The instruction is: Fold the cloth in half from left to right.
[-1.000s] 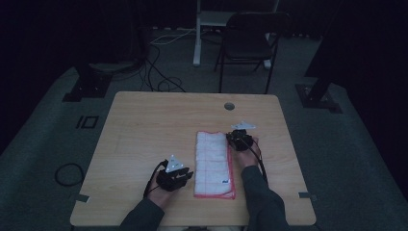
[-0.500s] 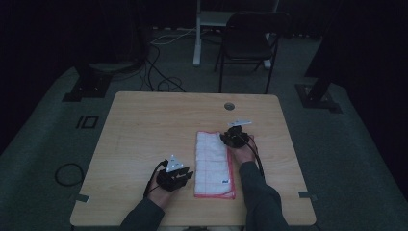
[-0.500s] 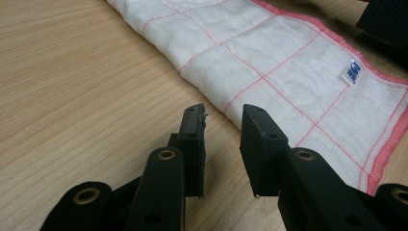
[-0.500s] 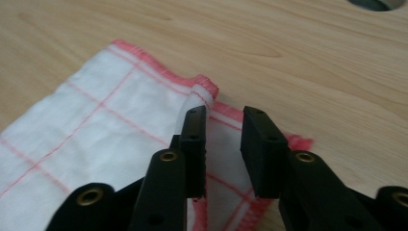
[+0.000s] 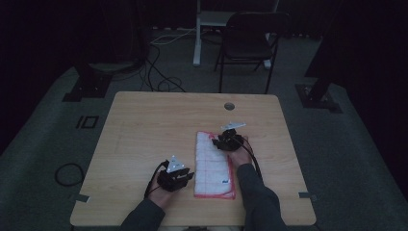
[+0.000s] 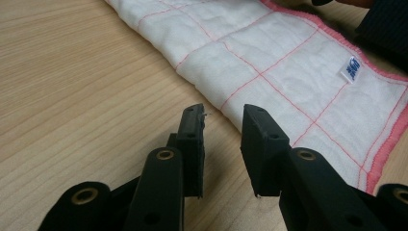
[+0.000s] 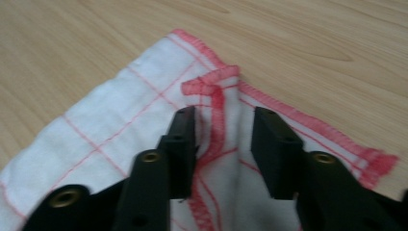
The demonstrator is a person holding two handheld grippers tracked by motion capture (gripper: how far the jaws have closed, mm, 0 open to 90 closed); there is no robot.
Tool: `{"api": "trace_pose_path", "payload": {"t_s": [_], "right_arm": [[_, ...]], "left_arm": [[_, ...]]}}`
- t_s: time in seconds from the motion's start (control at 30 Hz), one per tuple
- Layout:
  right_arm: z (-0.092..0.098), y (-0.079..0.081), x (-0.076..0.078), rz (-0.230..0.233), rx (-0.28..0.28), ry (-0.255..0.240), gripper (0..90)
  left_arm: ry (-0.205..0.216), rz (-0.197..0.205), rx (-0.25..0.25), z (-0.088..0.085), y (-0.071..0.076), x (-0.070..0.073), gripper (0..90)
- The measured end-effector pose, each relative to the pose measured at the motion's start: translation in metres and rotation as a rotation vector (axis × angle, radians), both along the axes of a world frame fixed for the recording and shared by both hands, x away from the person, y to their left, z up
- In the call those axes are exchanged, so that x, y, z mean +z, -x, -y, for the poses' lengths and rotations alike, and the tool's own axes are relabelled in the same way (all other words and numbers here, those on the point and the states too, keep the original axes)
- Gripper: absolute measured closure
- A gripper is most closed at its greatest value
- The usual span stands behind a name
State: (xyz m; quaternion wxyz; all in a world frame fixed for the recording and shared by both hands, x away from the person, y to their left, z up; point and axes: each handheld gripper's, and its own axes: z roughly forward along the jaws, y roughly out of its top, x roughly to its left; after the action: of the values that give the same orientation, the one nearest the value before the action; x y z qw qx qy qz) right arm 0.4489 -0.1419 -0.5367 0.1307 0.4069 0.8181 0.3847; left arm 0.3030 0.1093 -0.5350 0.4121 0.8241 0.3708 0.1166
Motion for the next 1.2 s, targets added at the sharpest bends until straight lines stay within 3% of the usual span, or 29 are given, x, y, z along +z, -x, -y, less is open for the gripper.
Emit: {"api": "trace_pose_path", "payload": {"t_s": [0.2, 0.37, 0.97, 1.13, 1.2], "right_arm": [[-0.003, 0.002, 0.003, 0.033, 0.021, 0.016, 83.0], [-0.003, 0.003, 0.006, 0.062, 0.010, 0.020, 86.3], [0.012, -0.003, 0.009, 0.073, -0.102, -0.014, 84.7], [0.014, -0.007, 0.006, 0.028, -0.084, -0.057, 73.6], [0.011, -0.007, 0.006, 0.033, -0.069, -0.049, 71.0]], "left_arm": [[-0.002, -0.001, -0.001, 0.000, 0.000, 0.000, 70.6], [-0.003, -0.001, -0.002, 0.001, 0.000, -0.001, 70.4], [-0.003, -0.003, -0.004, 0.001, 0.000, -0.001, 69.7], [-0.003, -0.004, -0.006, 0.002, 0.000, -0.002, 69.5], [-0.004, -0.004, -0.006, 0.003, 0.001, -0.002, 69.4]]}}
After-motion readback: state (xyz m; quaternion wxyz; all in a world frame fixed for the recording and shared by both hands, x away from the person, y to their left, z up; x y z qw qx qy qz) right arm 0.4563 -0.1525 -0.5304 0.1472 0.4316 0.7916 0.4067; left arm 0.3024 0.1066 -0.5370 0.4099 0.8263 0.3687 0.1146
